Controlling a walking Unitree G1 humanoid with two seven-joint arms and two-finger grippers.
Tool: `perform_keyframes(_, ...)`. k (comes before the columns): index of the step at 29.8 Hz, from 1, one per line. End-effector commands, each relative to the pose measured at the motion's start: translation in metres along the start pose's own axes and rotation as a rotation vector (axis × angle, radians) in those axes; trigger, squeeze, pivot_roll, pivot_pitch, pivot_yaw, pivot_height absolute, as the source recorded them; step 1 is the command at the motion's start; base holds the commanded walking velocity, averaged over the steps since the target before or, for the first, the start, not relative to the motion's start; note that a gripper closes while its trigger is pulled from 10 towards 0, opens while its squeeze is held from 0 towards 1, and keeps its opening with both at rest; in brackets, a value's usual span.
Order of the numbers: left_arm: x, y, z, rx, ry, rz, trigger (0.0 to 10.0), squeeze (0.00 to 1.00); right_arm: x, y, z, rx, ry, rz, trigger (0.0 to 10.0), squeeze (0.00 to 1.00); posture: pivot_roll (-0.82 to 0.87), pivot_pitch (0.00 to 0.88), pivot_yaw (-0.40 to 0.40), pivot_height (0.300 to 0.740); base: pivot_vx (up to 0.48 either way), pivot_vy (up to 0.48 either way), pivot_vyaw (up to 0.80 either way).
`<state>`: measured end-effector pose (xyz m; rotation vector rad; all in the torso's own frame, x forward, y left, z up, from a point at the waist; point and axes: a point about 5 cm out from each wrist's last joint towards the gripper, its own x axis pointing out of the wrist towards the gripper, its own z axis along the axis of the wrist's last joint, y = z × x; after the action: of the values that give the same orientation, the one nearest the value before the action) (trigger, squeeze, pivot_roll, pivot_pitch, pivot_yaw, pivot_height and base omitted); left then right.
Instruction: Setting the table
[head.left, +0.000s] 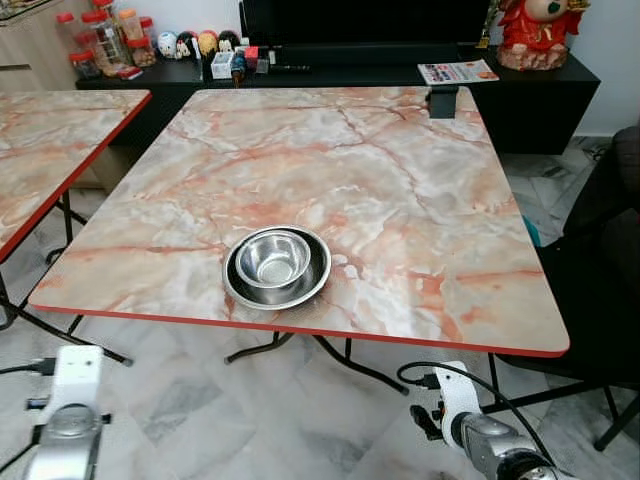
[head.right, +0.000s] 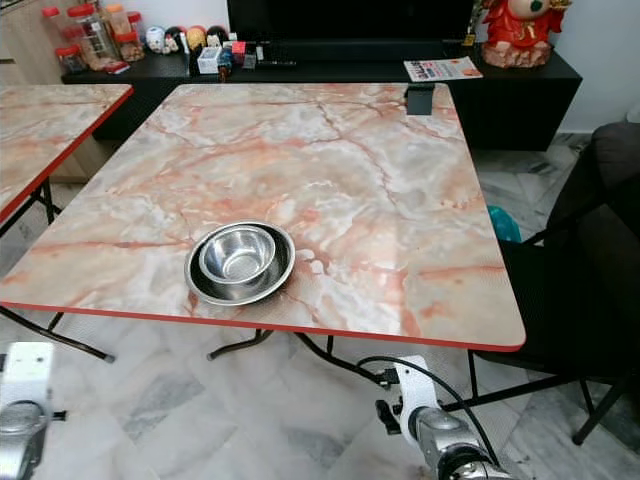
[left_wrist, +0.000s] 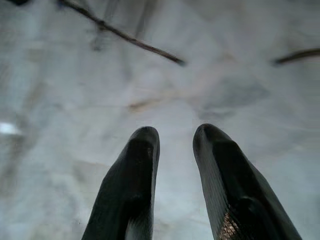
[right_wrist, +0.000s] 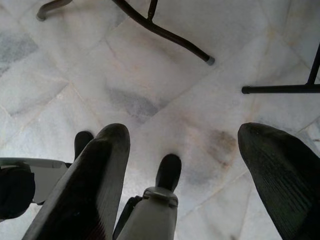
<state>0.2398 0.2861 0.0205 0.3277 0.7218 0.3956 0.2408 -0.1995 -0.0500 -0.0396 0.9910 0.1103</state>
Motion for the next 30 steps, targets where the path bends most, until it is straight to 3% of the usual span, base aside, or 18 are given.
perform_keyframes(1, 0.001, -0.007, -0.001, 0.011, -0.007, -0.038, 10.0, 0.0, 0.0, 0.001, 0.003, 0.003, -0.008, 0.001, 10.0, 0.0, -0.01, 0.052, 0.069, 0.74, 0.0, 0.0, 0.0)
perform_keyframes(2, 0.003, -0.016, 0.001, 0.01, -0.018, -0.075, 10.0, 0.0, 0.0, 0.001, 0.003, 0.003, -0.008, 0.0, 10.0, 0.0, -0.01, 0.052, 0.069, 0.74, 0.0, 0.0, 0.0)
perform_keyframes(3, 0.003, -0.016, 0.001, 0.01, -0.018, -0.075, 10.0, 0.0, 0.0, 0.001, 0.003, 0.003, -0.008, 0.0, 10.0, 0.0, -0.01, 0.052, 0.069, 0.74, 0.0, 0.0, 0.0)
perform_keyframes(6, 0.009, -0.046, 0.001, -0.03, -0.001, -0.208, 10.0, 0.0, 0.0, 0.001, 0.003, 0.003, -0.009, -0.002, 10.0, 0.0, -0.03, 0.048, 0.071, 0.74, 0.0, 0.0, 0.0)
perform_keyframes(8, 0.01, -0.051, 0.0, -0.042, 0.004, -0.233, 10.0, 0.0, 0.0, 0.001, 0.003, 0.003, -0.009, -0.002, 10.0, 0.0, -0.03, 0.048, 0.071, 0.74, 0.0, 0.0, 0.0)
perform_keyframes(10, 0.01, -0.07, -0.001, -0.117, 0.017, -0.309, 10.0, 0.0, 0.0, 0.001, 0.003, 0.005, -0.01, -0.004, 10.0, 0.0, -0.03, 0.044, 0.071, 0.74, 0.0, 0.0, 0.0)
perform_keyframes(12, 0.009, -0.076, -0.002, -0.153, 0.021, -0.335, 10.0, 0.0, 0.0, 0.001, 0.003, 0.005, -0.01, -0.006, 10.0, 0.0, -0.04, 0.039, 0.069, 0.74, 0.0, 0.0, 0.0)
perform_keyframes(17, 0.006, -0.093, -0.015, -0.151, 0.061, -0.38, 10.0, 0.0, 0.0, 0.0, 0.003, 0.007, -0.012, -0.009, 10.0, 0.0, -0.05, 0.023, 0.067, 0.74, 0.0, 0.0, 0.0)
perform_keyframes(30, -0.006, -0.115, -0.045, -0.18, 0.093, -0.415, 10.0, 0.0, 0.0, -0.003, 0.001, 0.006, -0.016, -0.019, 10.0, 0.0, -0.06, 0.002, 0.058, 0.74, 0.0, 0.0, 0.0)
